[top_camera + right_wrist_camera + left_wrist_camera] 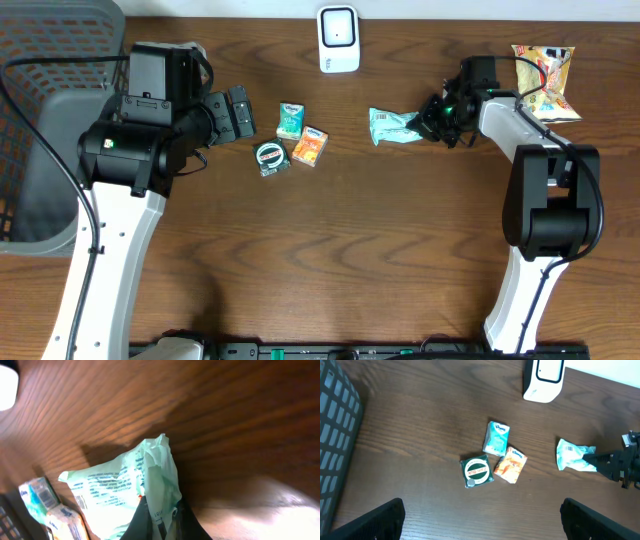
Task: Scan the item barcode
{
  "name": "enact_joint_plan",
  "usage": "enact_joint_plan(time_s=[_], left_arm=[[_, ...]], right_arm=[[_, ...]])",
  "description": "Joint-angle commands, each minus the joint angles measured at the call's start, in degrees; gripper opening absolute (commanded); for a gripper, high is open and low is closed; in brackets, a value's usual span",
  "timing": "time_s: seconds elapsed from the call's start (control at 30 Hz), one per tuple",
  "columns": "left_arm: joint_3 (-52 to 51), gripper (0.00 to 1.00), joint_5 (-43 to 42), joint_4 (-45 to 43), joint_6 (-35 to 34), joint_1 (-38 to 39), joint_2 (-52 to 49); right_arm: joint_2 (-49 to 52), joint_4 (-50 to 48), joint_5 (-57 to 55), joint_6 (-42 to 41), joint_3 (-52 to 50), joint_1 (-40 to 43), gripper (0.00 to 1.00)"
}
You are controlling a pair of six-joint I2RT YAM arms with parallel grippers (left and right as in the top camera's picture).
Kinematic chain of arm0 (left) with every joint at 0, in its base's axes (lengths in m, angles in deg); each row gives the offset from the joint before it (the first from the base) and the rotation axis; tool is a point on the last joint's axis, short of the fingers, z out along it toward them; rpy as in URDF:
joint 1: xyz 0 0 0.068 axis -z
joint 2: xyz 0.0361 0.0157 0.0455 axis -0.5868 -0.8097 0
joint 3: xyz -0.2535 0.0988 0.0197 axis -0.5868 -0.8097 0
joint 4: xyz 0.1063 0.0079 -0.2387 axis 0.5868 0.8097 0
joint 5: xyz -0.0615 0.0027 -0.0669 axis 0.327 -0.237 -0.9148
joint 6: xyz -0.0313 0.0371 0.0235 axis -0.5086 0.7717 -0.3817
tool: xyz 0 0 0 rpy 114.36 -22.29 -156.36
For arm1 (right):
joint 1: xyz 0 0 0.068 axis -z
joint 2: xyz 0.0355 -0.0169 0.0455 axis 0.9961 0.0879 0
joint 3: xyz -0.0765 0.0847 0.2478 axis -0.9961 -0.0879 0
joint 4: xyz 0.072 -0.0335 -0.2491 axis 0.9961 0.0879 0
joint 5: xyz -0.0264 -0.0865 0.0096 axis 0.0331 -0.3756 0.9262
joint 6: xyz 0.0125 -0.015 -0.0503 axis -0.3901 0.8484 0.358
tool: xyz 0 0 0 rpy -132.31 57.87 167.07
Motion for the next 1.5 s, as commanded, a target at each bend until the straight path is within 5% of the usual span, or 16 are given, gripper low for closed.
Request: enact_joint_plan(time_s=[0.0,0.37,0.8,1.47], left_arm=[[0.4,0.98,0.7,0.2,0.3,-0.1,0.1],[0.4,0.98,0.7,0.2,0.3,-0.1,0.1],[0.4,0.98,0.7,0.2,0.3,-0.1,0.1],[0.4,0.98,0.7,0.2,0.3,-0.1,0.1]], right_arm=[[1.4,-0.2,9.6,6.2,-0.2,1.4,0.01],[-6.5,-11.6,37.6,11.8,2.6,5.4,0.01],[-22.6,-15.5,22.9,11.0,2.6,-2.0,0.01],[-23.0,-12.1,18.2,11.2,2.6,-6.6,0.01]])
